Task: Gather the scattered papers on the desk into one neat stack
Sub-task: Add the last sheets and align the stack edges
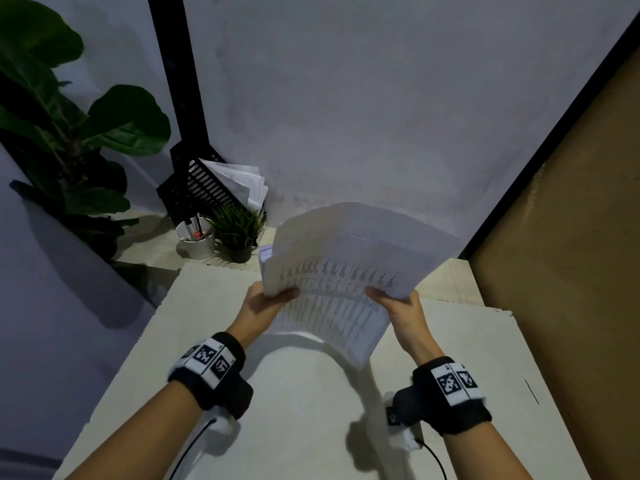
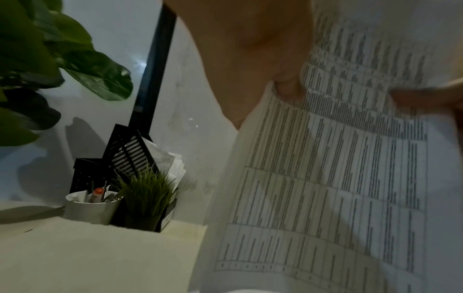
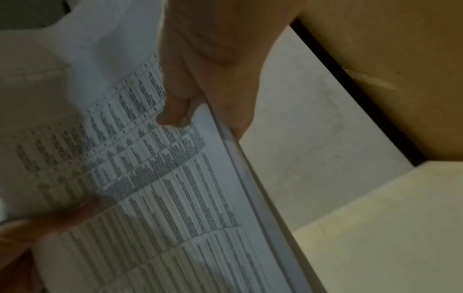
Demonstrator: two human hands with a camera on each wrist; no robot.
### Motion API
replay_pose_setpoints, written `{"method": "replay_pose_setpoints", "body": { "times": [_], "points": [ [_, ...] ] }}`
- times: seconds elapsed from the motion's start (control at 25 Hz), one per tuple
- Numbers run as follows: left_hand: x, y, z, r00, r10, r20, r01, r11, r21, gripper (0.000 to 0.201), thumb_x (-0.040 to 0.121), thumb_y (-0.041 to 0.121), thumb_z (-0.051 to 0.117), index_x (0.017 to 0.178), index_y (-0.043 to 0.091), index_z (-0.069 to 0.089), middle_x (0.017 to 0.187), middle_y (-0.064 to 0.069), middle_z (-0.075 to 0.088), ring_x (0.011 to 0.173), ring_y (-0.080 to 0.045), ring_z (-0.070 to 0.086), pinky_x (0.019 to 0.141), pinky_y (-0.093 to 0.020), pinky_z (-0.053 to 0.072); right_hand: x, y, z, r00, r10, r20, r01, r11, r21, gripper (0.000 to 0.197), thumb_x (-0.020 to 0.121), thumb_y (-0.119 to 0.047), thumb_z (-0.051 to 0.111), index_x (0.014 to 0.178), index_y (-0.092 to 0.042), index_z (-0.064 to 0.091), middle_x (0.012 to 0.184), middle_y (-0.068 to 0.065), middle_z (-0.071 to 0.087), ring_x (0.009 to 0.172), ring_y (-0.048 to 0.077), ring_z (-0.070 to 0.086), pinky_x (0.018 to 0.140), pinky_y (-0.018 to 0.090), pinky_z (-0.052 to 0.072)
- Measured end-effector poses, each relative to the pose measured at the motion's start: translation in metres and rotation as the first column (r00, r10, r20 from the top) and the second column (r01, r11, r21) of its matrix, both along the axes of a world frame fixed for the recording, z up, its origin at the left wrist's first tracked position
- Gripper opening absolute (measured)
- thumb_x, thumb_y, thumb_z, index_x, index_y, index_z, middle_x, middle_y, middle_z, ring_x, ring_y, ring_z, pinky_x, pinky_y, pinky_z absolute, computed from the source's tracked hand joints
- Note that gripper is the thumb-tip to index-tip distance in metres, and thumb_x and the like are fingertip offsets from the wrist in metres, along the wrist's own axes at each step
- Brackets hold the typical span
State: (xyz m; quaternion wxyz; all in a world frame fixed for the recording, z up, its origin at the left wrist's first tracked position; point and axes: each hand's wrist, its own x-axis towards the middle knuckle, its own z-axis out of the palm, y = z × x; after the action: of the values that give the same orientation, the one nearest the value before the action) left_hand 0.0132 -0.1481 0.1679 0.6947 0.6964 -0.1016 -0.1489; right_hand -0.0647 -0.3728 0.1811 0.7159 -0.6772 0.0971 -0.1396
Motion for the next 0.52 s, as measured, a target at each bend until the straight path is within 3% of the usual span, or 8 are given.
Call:
{"method": "replay_pose_setpoints", "body": {
  "times": [0.08,0.12,0.2,0.32,0.4,0.52],
  "points": [
    [-0.001,0.005,0.009,0.999,0.005,0.037,-0.003,0.999,-0.054,0.043,0.049,0.042,0.08,0.085,0.031,0.059,0.087,0.005,0.065,0.083,-0.008,0.063,0.075,-0.032,0.056,-0.001,0.004,0.006,0.998,0.043,0.045,-0.043,0.999,-0.006,0.027,0.068,-0.01,0.072,0.09,-0.023,0.065,0.09,-0.003,0.07,0.088,0.012,0.068,0.075,0.027,0.058],
    [-0.002,0.007,0.011,0.998,-0.017,0.066,0.02,0.999,-0.05,0.039,0.054,0.036,0.081,0.086,0.031,0.059,0.087,0.006,0.065,0.081,-0.003,0.064,0.071,-0.027,0.056,-0.001,0.006,0.006,0.998,0.048,0.032,-0.047,0.999,-0.009,0.029,0.066,-0.013,0.072,0.092,-0.024,0.064,0.089,-0.004,0.071,0.087,0.011,0.068,0.075,0.027,0.058],
    [-0.004,0.01,0.014,0.993,-0.086,0.079,0.089,0.995,-0.036,0.034,0.061,0.033,0.079,0.089,0.028,0.06,0.084,0.003,0.07,0.08,-0.005,0.067,0.066,-0.02,0.054,0.0,0.009,0.002,0.999,0.037,-0.001,-0.037,0.999,-0.003,0.034,0.064,-0.014,0.074,0.094,-0.024,0.063,0.088,-0.004,0.072,0.087,0.012,0.069,0.076,0.027,0.057],
    [0.0,0.011,0.01,0.993,-0.103,0.061,0.103,0.995,0.005,0.063,0.042,0.062,0.077,0.092,0.026,0.062,0.089,0.001,0.072,0.087,-0.014,0.069,0.068,-0.024,0.056,0.0,0.011,-0.003,1.0,0.005,-0.013,-0.005,1.0,-0.009,0.033,0.064,-0.016,0.072,0.094,-0.025,0.061,0.087,-0.005,0.07,0.082,0.007,0.068,0.07,0.024,0.057],
    [0.0,0.007,0.013,0.997,-0.017,0.07,0.018,1.0,-0.017,0.054,0.046,0.057,0.074,0.09,0.028,0.06,0.092,-0.001,0.068,0.09,-0.018,0.067,0.071,-0.028,0.055,0.0,0.012,0.0,1.0,-0.031,-0.002,0.031,0.999,-0.035,0.026,0.066,-0.014,0.073,0.088,-0.024,0.062,0.083,-0.003,0.068,0.078,0.008,0.065,0.065,0.022,0.055],
    [-0.002,0.003,0.029,0.987,0.052,0.153,-0.037,0.994,-0.1,0.028,0.059,0.045,0.069,0.082,0.031,0.062,0.082,0.006,0.067,0.078,-0.006,0.065,0.065,-0.024,0.054,0.002,0.013,0.013,0.998,-0.024,0.062,0.026,0.999,-0.022,0.025,0.074,0.002,0.07,0.084,-0.021,0.063,0.08,-0.002,0.068,0.075,0.005,0.066,0.066,0.025,0.056]
  ]
}}
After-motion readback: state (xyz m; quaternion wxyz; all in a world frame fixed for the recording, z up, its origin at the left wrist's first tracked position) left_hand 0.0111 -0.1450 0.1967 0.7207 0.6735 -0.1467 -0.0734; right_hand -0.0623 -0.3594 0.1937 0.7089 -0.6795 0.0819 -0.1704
